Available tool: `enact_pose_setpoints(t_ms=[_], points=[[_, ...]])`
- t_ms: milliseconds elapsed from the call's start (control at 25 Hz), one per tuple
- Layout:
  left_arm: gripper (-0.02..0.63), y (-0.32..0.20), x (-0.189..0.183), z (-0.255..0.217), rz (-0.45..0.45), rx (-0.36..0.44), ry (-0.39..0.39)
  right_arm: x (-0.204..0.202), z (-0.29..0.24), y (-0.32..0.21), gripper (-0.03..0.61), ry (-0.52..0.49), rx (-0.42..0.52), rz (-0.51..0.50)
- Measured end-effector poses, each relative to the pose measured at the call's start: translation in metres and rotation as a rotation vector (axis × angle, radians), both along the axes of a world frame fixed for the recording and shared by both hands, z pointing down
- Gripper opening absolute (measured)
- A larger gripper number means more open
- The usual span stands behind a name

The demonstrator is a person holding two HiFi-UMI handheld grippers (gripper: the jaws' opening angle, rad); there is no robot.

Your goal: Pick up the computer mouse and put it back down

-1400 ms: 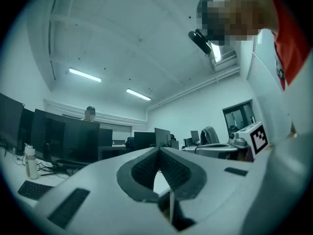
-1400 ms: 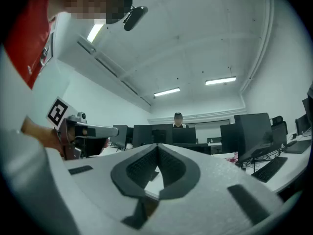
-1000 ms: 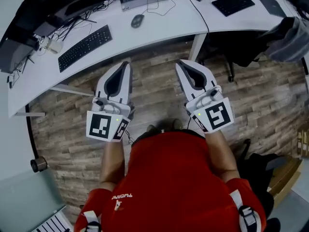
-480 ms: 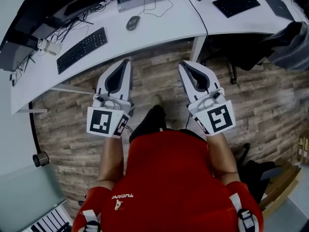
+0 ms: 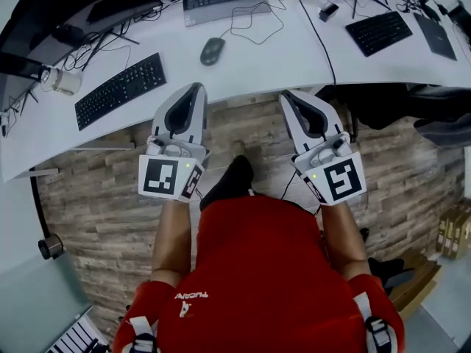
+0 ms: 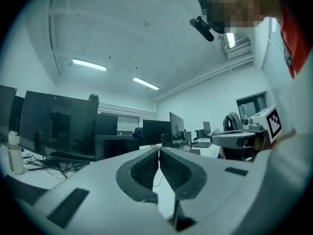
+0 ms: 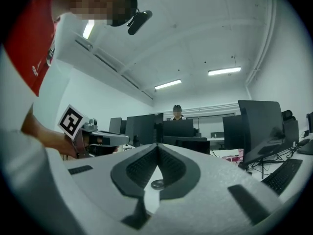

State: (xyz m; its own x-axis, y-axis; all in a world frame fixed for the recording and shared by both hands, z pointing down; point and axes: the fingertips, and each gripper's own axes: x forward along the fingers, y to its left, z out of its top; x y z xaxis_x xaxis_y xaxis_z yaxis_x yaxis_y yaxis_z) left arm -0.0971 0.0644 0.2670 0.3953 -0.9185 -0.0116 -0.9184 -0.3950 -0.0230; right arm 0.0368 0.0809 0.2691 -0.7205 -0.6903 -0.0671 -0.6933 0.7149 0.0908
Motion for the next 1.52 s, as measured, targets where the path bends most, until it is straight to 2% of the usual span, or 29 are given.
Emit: enact_pose_setpoints(t_ms=[240,480,680,1000,1280,1520], points=[[0.012,-0.084,-0.042,0.030,0.014,-0.078,0.028,-0.039,0.012,-0.080,0.004,0.039,-0.059,0.028],[0.016,-0.146,-0.053,0.072,0.077,-0.145,0.031,-0.064,0.026,-0.139,0.005,0.078,-0.095,0.053],[0.144,-0.178,-0.054,0.110,0.092,-0.256,0.037,-0.072,0.025,-0.173,0.005,0.072,-0.071,0.057],[0.257,-0.210,-0.045,0.173,0.061,-0.473,-0.066,-0.075,0.040,-0.203,0.004,0.092,-0.097,-0.011],[0.293,-0.232,-0.043,0.218,0.020,-0.611,-0.186,-0.064,0.050,-0.221,0.005,0.077,-0.117,-0.066],[0.307,-0.238,-0.043,0.257,0.002,-0.752,-0.245,-0.055,0.056,-0.235,0.005,0.059,-0.129,-0.087]])
